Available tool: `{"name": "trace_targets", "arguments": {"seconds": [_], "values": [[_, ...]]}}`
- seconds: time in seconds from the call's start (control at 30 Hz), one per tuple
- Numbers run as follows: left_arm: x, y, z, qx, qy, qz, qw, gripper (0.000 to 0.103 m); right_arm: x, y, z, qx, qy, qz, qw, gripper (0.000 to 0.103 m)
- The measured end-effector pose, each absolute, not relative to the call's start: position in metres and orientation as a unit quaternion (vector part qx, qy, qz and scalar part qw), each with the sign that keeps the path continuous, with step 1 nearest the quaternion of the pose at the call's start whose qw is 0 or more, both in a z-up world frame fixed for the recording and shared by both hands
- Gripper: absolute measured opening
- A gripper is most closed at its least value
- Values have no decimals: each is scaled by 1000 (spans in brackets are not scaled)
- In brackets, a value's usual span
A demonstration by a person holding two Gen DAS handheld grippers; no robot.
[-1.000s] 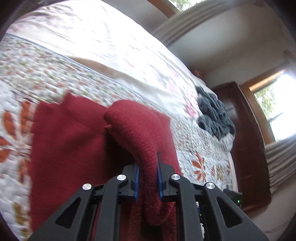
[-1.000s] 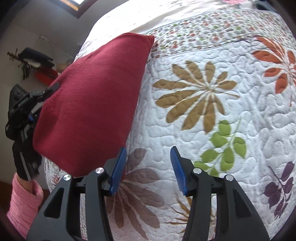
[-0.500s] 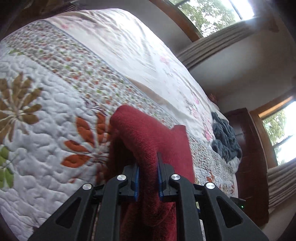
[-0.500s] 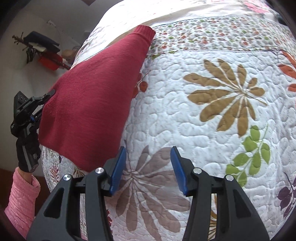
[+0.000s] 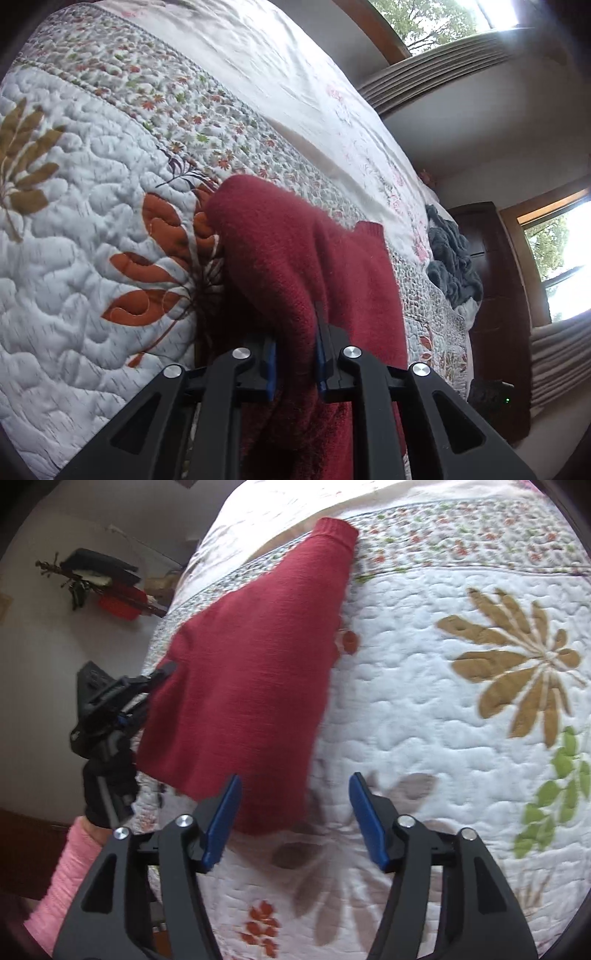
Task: Fold small clothes
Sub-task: 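Grasp the folded sweater edge with the left tool and lift it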
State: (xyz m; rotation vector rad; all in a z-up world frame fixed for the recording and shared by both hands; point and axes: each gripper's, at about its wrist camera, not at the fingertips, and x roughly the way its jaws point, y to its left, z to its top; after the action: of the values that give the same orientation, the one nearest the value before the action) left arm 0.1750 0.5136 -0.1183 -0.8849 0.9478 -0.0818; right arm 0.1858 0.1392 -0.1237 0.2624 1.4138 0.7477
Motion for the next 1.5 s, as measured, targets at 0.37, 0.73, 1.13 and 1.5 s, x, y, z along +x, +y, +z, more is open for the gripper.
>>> {"name": "trace_targets", "arguments": {"seconds": [0.37,0.73,1.13,1.5], "values": [[127,516,-81,-402,441,-40,802,42,181,183,-136,111,667,324,661,75],[111,486,-101,-345,480,-29,806,48,173,183,-129,115,659,347,658,23],[124,497,-119,-336,485,-22,807,52,170,172,-150,90,669,341,654,44],[206,544,-134,-425,473,5,772,51,175,176,-147,57,654,343,672,54]]}}
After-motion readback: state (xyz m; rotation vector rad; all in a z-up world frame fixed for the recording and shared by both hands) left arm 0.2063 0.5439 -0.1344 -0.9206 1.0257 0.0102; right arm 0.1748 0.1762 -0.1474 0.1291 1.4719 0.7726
